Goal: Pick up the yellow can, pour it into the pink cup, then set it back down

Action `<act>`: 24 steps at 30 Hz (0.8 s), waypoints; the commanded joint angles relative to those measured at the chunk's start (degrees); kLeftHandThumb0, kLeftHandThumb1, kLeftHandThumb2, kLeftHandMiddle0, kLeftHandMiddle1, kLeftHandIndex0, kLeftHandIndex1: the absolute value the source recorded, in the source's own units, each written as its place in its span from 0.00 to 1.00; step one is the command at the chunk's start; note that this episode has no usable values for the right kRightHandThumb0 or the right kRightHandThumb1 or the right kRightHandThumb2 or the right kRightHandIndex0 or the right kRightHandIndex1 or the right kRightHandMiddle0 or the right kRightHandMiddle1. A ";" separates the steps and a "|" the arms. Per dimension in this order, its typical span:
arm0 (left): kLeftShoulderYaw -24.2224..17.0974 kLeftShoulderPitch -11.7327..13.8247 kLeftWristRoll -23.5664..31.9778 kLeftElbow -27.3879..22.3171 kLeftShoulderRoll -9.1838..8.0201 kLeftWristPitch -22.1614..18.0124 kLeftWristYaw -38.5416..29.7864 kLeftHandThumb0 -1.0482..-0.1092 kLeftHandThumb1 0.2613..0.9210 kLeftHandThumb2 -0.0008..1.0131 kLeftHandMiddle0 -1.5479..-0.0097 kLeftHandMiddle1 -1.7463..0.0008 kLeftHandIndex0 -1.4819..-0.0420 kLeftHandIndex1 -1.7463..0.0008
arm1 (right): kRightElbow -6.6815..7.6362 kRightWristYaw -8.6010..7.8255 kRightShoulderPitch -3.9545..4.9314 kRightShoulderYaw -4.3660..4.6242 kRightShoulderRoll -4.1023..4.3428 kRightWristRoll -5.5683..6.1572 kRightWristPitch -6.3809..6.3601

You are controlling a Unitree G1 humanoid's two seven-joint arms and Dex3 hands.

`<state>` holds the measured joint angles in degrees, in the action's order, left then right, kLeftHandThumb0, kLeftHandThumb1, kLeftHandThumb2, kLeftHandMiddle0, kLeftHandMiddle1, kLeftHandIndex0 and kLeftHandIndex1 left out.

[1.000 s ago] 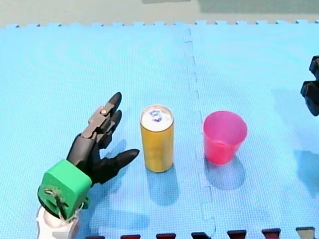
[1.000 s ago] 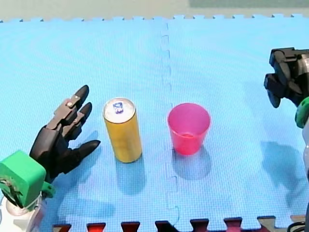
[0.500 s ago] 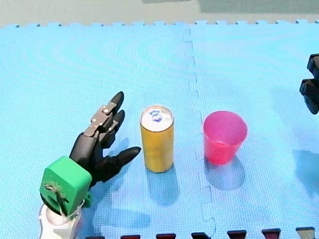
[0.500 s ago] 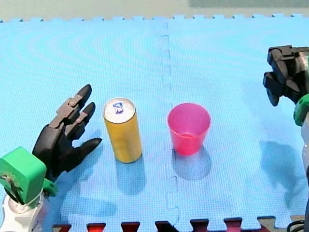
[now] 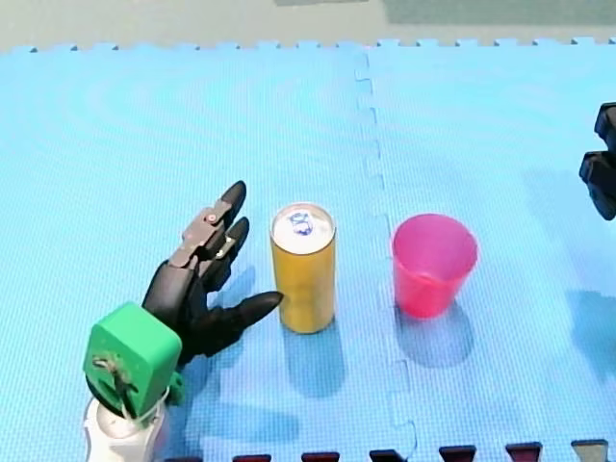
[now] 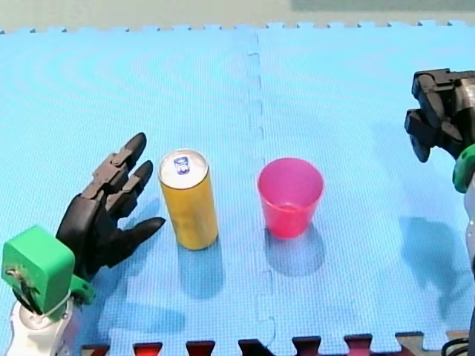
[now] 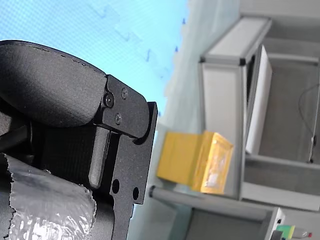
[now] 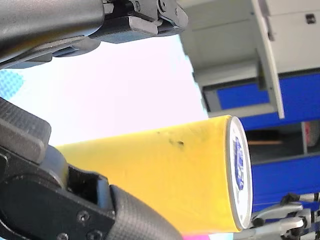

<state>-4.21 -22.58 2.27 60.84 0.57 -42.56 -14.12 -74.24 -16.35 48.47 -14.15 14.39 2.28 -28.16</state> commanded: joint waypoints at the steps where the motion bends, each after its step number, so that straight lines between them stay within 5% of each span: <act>1: 0.35 -1.00 -0.83 0.43 -0.92 1.22 0.58 0.06 0.65 0.00 0.85 0.99 0.88 0.99 | 0.05 0.10 0.20 -0.02 0.30 0.13 -0.21; 24: 3.75 -3.35 -5.49 0.42 -4.24 5.06 0.15 0.15 0.58 0.00 0.83 0.99 0.85 1.00 | 0.21 -0.55 -0.16 -0.42 0.45 0.93 0.20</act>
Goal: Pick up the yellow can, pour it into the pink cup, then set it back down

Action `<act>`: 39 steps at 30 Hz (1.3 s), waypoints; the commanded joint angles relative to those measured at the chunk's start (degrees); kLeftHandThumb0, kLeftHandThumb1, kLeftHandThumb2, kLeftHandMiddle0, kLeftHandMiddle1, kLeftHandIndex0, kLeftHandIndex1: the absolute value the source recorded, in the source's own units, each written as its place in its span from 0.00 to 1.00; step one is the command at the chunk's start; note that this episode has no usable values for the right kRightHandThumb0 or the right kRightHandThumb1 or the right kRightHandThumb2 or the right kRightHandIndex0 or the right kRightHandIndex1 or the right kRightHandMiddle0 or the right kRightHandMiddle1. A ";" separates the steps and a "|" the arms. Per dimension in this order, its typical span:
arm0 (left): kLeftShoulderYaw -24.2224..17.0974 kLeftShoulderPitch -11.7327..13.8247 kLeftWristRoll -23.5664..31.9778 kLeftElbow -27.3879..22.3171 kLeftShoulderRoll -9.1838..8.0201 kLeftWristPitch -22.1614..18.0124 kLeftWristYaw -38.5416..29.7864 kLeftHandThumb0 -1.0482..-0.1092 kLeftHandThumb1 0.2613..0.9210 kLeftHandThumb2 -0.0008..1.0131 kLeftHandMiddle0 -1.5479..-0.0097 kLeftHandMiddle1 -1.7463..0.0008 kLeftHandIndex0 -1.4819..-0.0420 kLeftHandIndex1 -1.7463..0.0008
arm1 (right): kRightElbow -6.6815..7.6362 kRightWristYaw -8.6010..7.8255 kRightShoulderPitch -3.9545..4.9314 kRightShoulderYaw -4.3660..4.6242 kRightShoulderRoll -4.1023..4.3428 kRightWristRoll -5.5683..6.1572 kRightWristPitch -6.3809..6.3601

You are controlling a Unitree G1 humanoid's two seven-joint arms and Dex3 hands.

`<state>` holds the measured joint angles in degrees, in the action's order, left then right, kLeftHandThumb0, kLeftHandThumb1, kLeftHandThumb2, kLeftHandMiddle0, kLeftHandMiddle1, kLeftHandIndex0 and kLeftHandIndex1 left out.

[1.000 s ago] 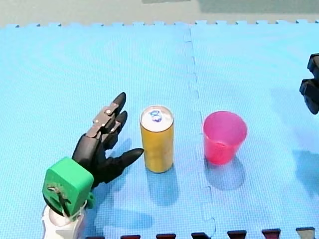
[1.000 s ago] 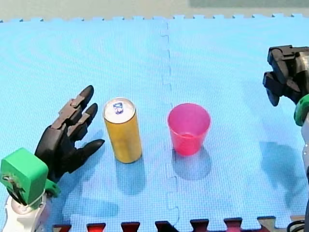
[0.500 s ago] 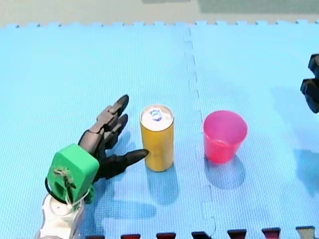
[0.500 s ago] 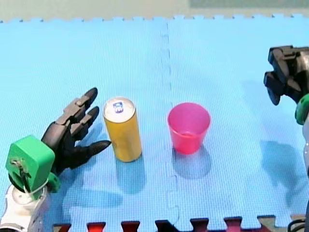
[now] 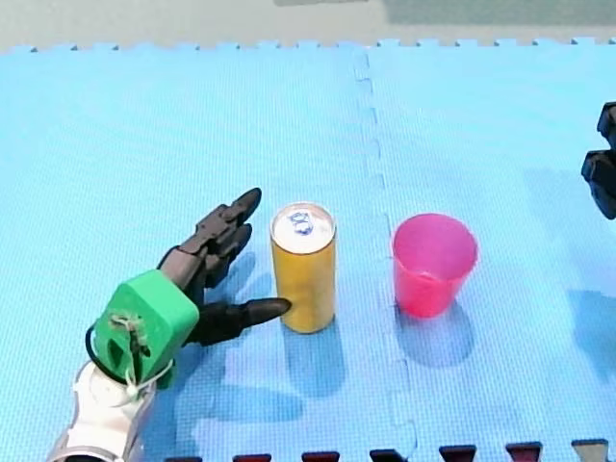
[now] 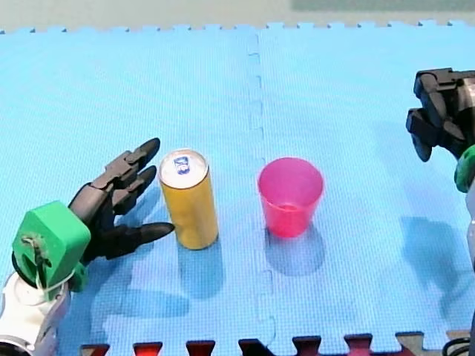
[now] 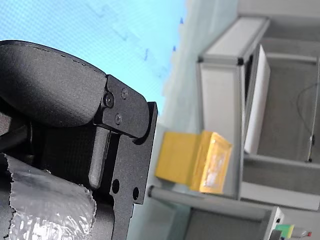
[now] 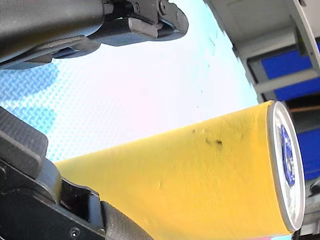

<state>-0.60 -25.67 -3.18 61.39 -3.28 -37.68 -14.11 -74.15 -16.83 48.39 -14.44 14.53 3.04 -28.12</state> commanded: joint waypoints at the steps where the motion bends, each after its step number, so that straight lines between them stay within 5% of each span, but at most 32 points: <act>1: 0.19 -0.29 -0.09 -0.12 -0.40 0.19 0.14 0.16 0.58 0.00 0.83 0.99 0.85 1.00 | 0.12 -0.10 -0.09 -0.15 0.32 0.24 0.16; 23: 1.40 -2.30 -0.45 3.43 -0.33 -0.66 -2.04 0.28 0.59 0.00 0.83 1.00 0.87 1.00 | 0.26 -0.29 -0.31 -0.46 -0.11 0.81 0.08; 39: 4.61 -4.37 -3.89 3.50 -1.10 1.48 -4.08 0.23 0.63 0.00 0.82 1.00 0.87 1.00 | 0.21 0.11 -0.38 -0.43 -0.30 0.77 -0.19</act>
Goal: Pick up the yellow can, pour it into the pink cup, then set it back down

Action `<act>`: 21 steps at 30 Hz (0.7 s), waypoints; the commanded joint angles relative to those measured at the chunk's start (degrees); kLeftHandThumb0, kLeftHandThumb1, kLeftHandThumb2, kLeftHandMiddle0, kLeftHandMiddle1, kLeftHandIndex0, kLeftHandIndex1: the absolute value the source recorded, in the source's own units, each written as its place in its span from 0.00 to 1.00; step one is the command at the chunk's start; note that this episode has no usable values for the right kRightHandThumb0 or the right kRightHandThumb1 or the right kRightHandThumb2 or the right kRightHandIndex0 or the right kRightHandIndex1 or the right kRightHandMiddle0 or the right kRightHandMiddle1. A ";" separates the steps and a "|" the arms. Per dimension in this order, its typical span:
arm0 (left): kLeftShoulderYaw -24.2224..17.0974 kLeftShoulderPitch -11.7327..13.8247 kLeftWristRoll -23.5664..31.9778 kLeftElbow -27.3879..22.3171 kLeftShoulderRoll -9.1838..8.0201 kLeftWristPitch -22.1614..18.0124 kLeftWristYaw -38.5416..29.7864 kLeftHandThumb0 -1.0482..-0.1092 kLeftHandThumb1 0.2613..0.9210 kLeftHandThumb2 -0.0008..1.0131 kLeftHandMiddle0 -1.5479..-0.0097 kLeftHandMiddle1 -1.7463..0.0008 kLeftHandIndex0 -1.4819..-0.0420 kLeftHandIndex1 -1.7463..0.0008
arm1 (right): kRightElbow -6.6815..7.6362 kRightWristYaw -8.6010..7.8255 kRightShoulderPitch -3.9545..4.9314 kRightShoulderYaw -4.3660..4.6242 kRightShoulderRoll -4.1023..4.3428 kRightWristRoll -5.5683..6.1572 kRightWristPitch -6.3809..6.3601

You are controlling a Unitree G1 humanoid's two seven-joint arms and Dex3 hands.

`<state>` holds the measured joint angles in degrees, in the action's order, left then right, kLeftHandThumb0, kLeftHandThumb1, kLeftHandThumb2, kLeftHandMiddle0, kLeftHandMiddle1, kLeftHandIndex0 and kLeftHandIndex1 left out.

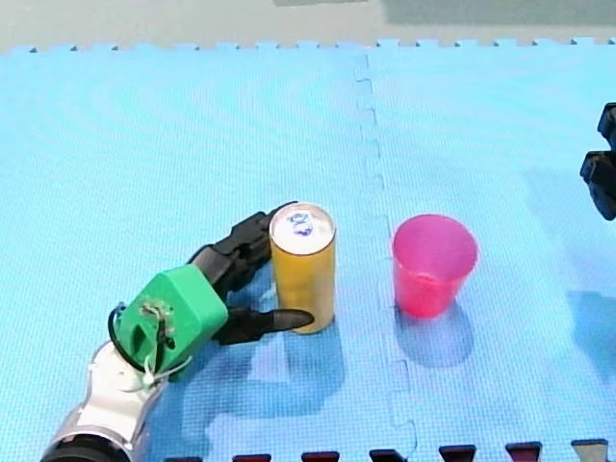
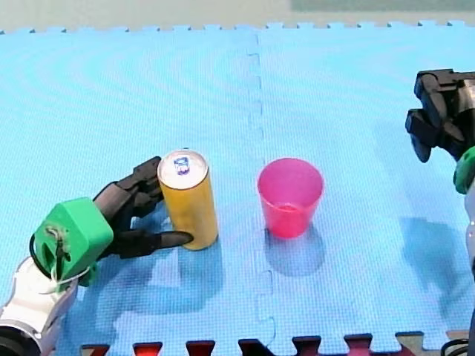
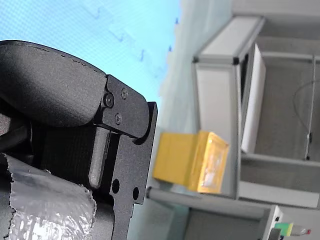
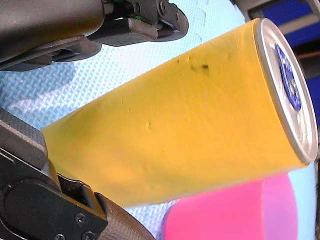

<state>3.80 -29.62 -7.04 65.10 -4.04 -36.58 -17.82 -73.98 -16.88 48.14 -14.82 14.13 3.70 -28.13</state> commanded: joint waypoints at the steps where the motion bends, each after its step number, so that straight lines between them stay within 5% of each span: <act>1: 0.23 -0.46 0.09 -0.31 -0.37 0.65 -0.82 0.23 0.63 0.00 0.82 1.00 0.87 1.00 | 0.03 0.15 -0.13 -0.06 0.10 0.11 -0.18; 21: 1.39 -1.09 -0.04 -0.45 -1.44 0.44 -5.27 0.18 0.64 0.00 0.83 1.00 0.89 1.00 | -0.03 1.40 -0.16 0.96 0.21 -1.19 -1.01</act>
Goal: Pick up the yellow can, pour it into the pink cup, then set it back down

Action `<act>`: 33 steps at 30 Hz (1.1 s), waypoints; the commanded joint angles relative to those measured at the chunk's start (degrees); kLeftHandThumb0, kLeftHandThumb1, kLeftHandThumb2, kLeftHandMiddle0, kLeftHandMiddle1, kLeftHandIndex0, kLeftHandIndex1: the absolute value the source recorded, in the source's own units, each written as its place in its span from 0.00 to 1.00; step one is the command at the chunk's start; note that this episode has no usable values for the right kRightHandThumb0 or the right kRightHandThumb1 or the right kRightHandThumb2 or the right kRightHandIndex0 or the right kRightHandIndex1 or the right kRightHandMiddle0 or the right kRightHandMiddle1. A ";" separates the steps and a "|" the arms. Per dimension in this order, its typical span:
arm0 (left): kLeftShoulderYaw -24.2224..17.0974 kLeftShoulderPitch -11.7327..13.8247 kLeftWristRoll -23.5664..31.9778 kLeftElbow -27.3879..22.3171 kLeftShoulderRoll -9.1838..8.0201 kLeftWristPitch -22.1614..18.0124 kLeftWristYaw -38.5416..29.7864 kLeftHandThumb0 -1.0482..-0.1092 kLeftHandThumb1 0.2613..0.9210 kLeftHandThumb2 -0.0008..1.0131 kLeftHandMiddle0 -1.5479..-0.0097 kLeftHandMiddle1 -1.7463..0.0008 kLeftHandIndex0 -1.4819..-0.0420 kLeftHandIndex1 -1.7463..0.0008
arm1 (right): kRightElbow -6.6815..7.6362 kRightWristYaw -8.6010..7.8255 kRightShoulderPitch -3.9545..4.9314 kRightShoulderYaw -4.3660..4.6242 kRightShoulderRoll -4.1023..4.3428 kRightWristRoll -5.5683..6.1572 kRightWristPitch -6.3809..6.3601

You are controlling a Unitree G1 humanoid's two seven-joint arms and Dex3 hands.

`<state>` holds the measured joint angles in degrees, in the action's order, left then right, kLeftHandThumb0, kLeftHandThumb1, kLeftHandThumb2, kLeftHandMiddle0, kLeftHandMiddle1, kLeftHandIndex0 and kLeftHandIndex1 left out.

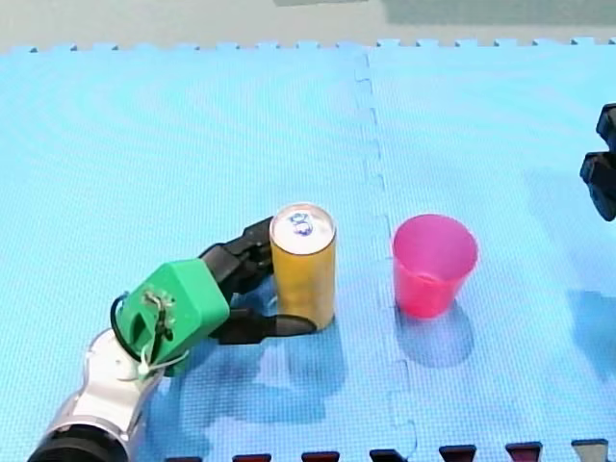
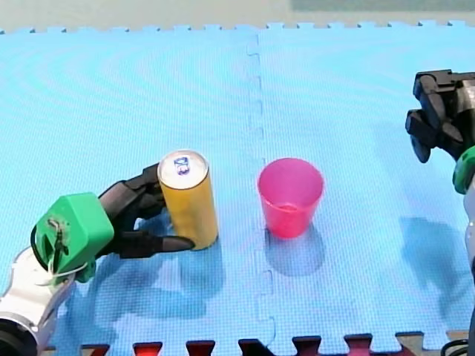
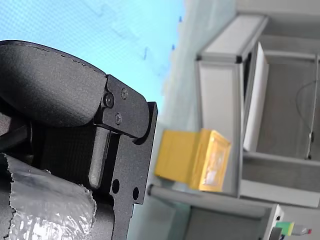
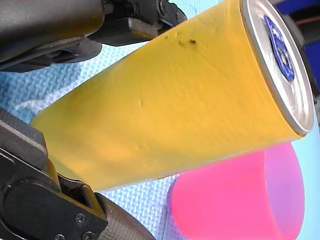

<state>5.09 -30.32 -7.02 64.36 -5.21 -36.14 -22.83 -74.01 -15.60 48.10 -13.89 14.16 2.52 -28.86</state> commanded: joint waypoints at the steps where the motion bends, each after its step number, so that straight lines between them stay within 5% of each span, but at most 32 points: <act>1: 0.09 -0.51 0.02 0.42 -0.24 0.11 -0.39 0.18 0.64 0.00 0.83 1.00 0.89 1.00 | -0.01 0.12 -0.14 0.04 0.18 -0.02 -0.31; 21: -0.19 -1.38 0.93 0.77 1.74 1.13 -0.40 0.14 0.65 0.00 0.82 1.00 0.89 1.00 | -0.05 -0.23 -0.29 -0.26 0.22 0.41 -0.25; 33: -0.92 -0.46 1.17 -1.06 4.09 1.89 5.69 0.18 0.69 0.01 0.77 0.98 0.85 0.99 | 0.04 -0.63 -0.36 -0.56 0.36 0.87 -0.13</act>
<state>4.24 -30.98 -5.88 63.66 -1.08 -34.50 -17.46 -74.02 -16.28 47.83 -14.32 14.22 3.22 -28.98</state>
